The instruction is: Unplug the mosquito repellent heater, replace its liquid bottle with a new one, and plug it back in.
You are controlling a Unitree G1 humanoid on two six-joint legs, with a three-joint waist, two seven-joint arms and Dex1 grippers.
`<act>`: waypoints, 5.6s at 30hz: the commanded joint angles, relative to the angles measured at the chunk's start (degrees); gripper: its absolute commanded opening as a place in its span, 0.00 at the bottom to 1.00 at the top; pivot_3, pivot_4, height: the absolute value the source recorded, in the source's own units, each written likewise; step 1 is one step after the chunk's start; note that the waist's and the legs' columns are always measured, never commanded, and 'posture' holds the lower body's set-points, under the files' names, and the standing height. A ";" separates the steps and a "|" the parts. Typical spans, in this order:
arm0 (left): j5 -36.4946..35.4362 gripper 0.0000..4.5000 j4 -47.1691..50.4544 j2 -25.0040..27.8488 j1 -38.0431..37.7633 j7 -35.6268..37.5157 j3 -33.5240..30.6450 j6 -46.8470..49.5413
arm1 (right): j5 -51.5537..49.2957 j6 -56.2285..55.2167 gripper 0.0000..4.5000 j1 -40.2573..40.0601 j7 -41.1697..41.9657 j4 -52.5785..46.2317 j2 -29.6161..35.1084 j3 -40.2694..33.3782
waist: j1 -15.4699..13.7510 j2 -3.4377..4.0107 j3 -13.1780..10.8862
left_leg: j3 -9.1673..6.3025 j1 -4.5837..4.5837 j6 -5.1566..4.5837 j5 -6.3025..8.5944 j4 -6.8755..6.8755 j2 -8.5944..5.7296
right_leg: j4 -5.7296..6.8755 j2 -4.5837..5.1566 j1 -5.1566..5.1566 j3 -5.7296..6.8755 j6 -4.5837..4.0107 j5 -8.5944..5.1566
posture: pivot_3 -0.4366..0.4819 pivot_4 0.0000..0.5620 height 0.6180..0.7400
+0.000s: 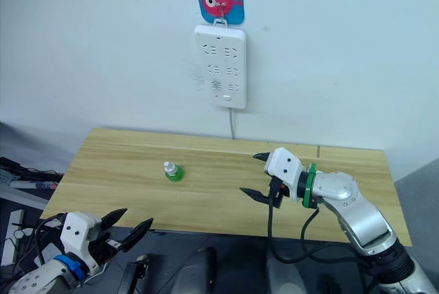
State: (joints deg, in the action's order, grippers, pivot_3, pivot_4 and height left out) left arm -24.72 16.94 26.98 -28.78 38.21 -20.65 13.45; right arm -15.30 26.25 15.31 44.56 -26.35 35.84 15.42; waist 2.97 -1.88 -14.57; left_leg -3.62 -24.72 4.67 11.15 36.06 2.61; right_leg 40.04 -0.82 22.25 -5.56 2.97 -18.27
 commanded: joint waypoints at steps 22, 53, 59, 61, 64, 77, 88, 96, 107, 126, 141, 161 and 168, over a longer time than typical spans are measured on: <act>10.74 1.00 -26.02 -6.71 25.91 -7.82 7.69 -13.39 | -11.14 38.28 0.99 10.54 -7.43 -21.14 -3.49 -0.66 | -0.92 0.56 -7.21 | -0.07 -0.15 -0.02 0.03 -0.20 0.05 | -0.04 -0.08 0.16 0.02 -0.14 0.17 | 0.38 0.84 0.86; 14.81 0.50 -48.94 -10.66 40.35 -9.79 11.41 -30.74 | -18.22 42.13 1.00 8.06 -11.45 -24.81 2.63 -6.40 | 0.51 0.80 -8.99 | 0.19 -0.18 0.02 0.02 -0.27 0.02 | -0.19 0.03 0.25 -0.24 0.42 -0.06 | 0.30 0.82 0.86; 15.42 0.50 -36.22 -7.37 37.06 -5.52 15.24 -27.50 | -17.73 30.61 1.00 2.26 -7.89 -24.20 2.77 -8.95 | 0.58 0.76 -8.95 | 0.22 -0.28 0.05 0.01 -0.42 0.03 | -0.41 0.05 0.33 -0.19 0.46 -0.05 | 0.34 0.71 0.86; 13.70 0.50 -27.63 -4.52 35.77 -0.87 18.00 -21.39 | -17.29 28.03 1.00 0.95 -6.17 -23.37 4.39 -9.79 | 0.61 0.71 -8.91 | 0.22 -0.35 0.22 -0.07 -0.48 0.04 | -0.47 0.05 0.40 -0.18 0.48 -0.03 | 0.33 0.66 0.86; 9.18 0.50 -17.26 -0.21 35.65 6.24 21.12 -11.52 | -16.97 24.84 1.00 0.12 -4.73 -21.25 5.75 -10.20 | 0.54 0.67 -8.76 | 0.10 -0.52 0.32 -0.13 -0.49 0.06 | -0.50 0.06 0.50 -0.05 0.49 -0.02 | 0.31 0.58 0.86; 0.41 0.50 -7.41 12.45 54.69 29.06 30.22 11.92 | -17.59 25.43 1.00 9.48 -11.97 -15.56 -4.96 -4.83 | 3.44 0.02 -4.33 | -0.09 -1.19 0.35 -0.15 -0.32 -0.08 | -0.26 0.04 1.14 0.18 0.21 0.20 | 0.25 0.34 0.86; 2.08 0.50 -8.53 10.90 59.64 30.72 31.38 10.82 | -10.88 20.03 0.96 14.20 -13.63 -7.05 -12.30 1.50 | 4.78 -0.02 -2.23 | -0.18 -1.19 0.34 -0.16 -0.21 -0.08 | -0.04 0.02 1.15 0.23 0.17 0.22 | 0.26 0.28 0.86; 1.71 0.50 -10.29 10.86 59.46 31.66 30.10 8.38 | -9.97 16.88 0.38 14.33 -11.23 -5.41 -13.11 2.11 | 4.99 -0.01 -1.16 | -0.20 -1.17 0.33 -0.17 -0.03 -0.07 | 0.22 0.00 1.15 0.25 0.13 0.24 | 0.28 0.26 0.86; -1.33 0.58 -10.97 9.65 59.63 31.34 27.49 12.04 | -9.00 11.91 0.24 15.16 -7.66 -3.47 -13.30 1.16 | 5.08 0.00 -0.58 | -0.39 -0.98 0.31 -0.33 0.12 -0.10 | 0.94 -0.08 1.16 0.35 0.04 0.29 | 0.28 0.24 0.86; -4.65 0.54 -10.05 8.84 58.45 34.12 27.98 14.36 | -9.81 10.19 0.24 15.07 -4.52 -2.93 -13.55 -0.30 | 5.15 0.02 1.55 | -0.58 -0.85 0.34 -0.52 0.14 -0.11 | 1.08 -0.10 1.02 0.51 -0.05 0.35 | 0.29 0.23 0.86; -3.34 0.53 -8.98 10.96 58.48 36.70 28.66 12.04 | -8.18 -7.06 0.24 31.52 26.73 23.10 -10.55 4.87 | 5.64 0.02 1.76 | -0.51 -0.51 0.29 -0.52 0.04 -0.10 | 1.08 -0.13 0.80 0.49 -0.07 0.36 | 0.30 0.24 0.86; 1.34 0.53 -11.43 5.45 57.04 27.53 29.15 9.30 | -1.04 12.26 0.78 2.41 -16.34 -16.06 -14.15 -1.21 | 6.76 0.07 2.00 | -0.52 -0.55 0.28 -0.56 0.17 -0.07 | 1.29 -0.17 0.85 0.40 -0.08 0.35 | 0.21 0.30 0.86; 2.06 0.53 -11.35 3.47 57.56 26.02 29.52 9.28 | 3.73 12.37 0.78 3.54 -23.03 -11.60 -20.74 3.70 | 7.01 0.06 2.01 | -0.45 -0.51 0.28 -0.56 0.16 -0.09 | 1.28 -0.17 0.84 0.31 -0.08 0.35 | 0.21 0.30 0.86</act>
State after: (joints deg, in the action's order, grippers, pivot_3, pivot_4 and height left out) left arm -22.49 4.07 31.00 27.80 64.42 8.89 23.40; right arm -12.25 39.54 17.95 22.53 -37.32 15.75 18.93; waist 9.98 -1.82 -12.56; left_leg -4.08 -25.23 4.94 10.59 36.22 2.52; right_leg 41.32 -0.99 23.09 -5.26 2.89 -17.93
